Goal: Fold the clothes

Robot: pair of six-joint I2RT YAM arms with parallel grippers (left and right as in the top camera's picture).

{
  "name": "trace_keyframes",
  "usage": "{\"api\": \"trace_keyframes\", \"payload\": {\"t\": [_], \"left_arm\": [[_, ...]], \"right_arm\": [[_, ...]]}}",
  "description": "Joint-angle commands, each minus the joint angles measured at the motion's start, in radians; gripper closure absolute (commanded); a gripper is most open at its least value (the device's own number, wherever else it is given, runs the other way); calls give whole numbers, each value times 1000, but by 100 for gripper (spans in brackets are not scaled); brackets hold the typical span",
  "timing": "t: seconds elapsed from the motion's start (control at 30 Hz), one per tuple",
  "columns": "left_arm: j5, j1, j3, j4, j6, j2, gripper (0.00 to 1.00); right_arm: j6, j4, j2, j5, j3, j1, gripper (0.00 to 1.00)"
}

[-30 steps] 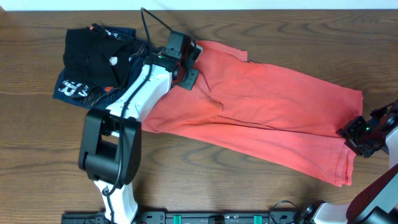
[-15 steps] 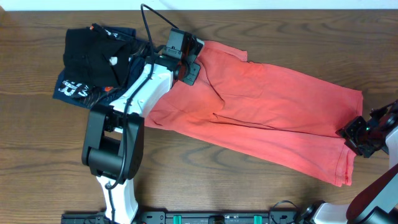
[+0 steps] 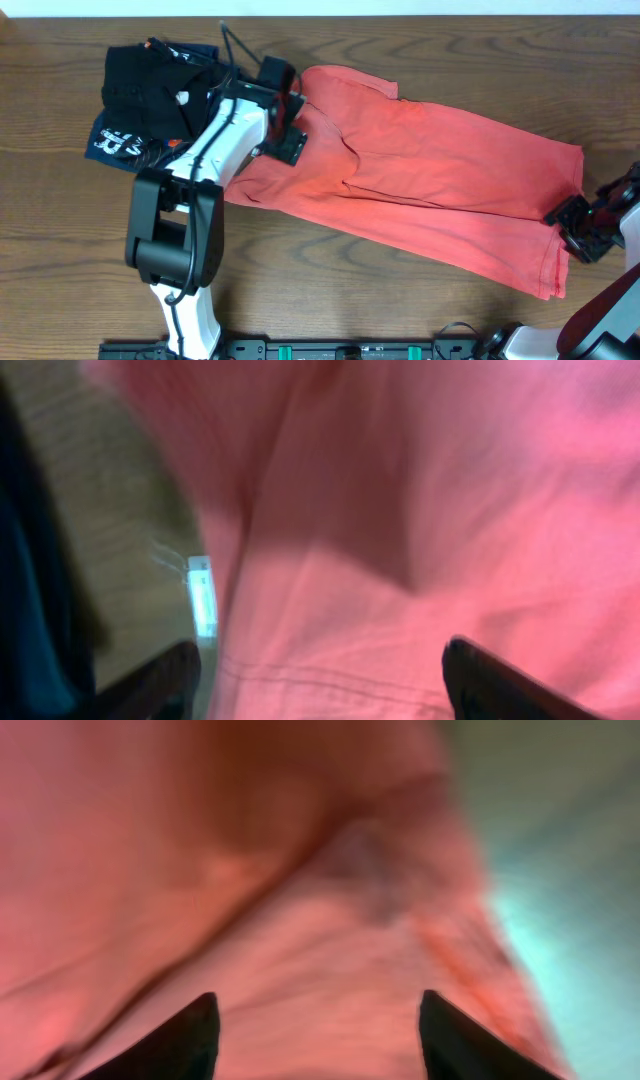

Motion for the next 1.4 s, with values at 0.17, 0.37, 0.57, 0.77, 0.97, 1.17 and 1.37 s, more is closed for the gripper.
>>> {"api": "trace_keyframes", "payload": {"t": [0.17,0.37,0.57,0.77,0.97,1.17,1.37], "left_arm": [[-22,96,-13,-140,-114,-41,20],[-19,112,-97,-137,-142,-41,20],[-20,112,-159,-134,-155,-40,62],[-25,115,-161,-133,-154,-40,94],[-32,128,-161,-129,-154,-40,94],[-31,142,-161,-129,-155,-40,94],[-23,142,-161,-128,-156,-40,87]], "right_arm": [[101,-13,-14,166,-51,-27,37],[98,164,-14,52,-216,-27,42],[96,215,-15,42,-249,-32,92],[97,141,-15,94,-154,-62,99],[130,36,-16,235,-38,-80,99],[104,26,-16,173,-31,-81,57],[105,-51,-16,172,-45,-81,50]]}}
